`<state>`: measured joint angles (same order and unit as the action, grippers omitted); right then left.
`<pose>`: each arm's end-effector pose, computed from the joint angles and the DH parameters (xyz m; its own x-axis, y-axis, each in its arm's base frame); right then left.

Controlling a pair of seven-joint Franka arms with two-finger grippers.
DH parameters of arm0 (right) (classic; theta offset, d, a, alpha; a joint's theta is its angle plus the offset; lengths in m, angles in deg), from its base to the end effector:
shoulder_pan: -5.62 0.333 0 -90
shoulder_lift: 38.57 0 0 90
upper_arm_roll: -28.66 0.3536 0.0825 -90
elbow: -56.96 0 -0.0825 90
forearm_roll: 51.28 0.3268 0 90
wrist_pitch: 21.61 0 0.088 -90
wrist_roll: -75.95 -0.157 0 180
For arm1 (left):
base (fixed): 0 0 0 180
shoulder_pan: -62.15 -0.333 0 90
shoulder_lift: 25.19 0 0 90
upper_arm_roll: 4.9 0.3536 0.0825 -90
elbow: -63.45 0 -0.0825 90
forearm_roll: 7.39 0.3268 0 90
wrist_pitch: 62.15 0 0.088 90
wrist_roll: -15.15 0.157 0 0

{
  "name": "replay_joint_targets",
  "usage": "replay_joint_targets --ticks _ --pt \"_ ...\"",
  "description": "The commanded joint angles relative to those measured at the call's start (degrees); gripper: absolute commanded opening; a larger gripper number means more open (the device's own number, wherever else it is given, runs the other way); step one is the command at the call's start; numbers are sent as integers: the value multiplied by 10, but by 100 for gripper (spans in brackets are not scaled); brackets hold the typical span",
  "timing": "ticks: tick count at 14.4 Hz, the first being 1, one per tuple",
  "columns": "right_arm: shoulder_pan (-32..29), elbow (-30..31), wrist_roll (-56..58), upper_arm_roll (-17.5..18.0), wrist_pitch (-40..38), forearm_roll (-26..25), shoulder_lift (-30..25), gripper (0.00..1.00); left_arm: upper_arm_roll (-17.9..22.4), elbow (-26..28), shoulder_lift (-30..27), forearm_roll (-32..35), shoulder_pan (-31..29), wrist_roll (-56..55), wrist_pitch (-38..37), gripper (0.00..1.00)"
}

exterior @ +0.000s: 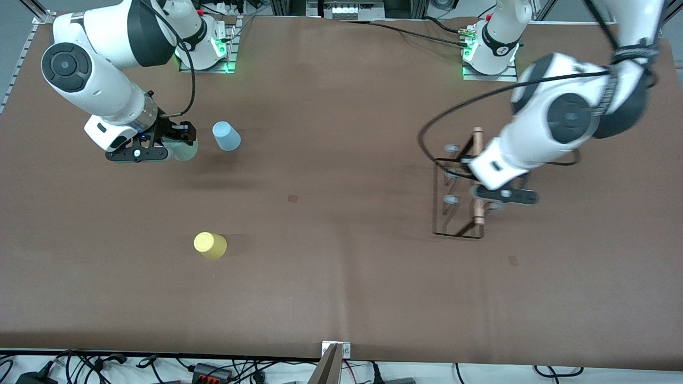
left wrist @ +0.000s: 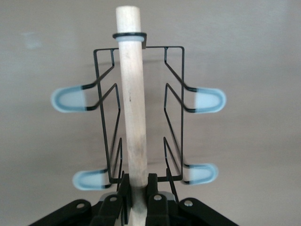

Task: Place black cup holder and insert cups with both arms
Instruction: 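Carry the wire rack with the left gripper to mid-table and set it down, then open the left gripper and withdraw while the right gripper carries the cup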

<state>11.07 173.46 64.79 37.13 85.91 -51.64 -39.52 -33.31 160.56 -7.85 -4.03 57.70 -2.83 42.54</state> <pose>0.4585 0.1131 0.4536 0.9896 0.0474 -0.1357 0.0526 -0.9980 0.0350 0.5364 -0.2021 0.4341 0.9815 -0.1152 -0.1529 -0.1099 -0.9930 0.0428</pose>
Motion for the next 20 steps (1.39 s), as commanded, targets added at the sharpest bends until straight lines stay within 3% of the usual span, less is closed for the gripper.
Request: replay_joint_targets --ticks 1,12,13,15,17,20 --pt "3 3 7 0 1 2 -3 9 -6 -10 26 9 58 -59 9 8" --pt "1 4 9 0 -11 2 -2 9 -4 -3 119 9 194 -229 166 10" --pt "1 4 9 0 -11 2 -2 9 -4 -3 119 9 194 -230 169 23" --pt "3 4 10 0 -19 2 -2 9 -2 -4 115 10 192 -230 170 100" --pt "1 4 13 0 -20 2 -2 9 -3 -3 98 11 185 -224 161 100" --pt "3 3 0 1 -16 6 -2 9 -1 -11 61 11 155 -218 86 100"
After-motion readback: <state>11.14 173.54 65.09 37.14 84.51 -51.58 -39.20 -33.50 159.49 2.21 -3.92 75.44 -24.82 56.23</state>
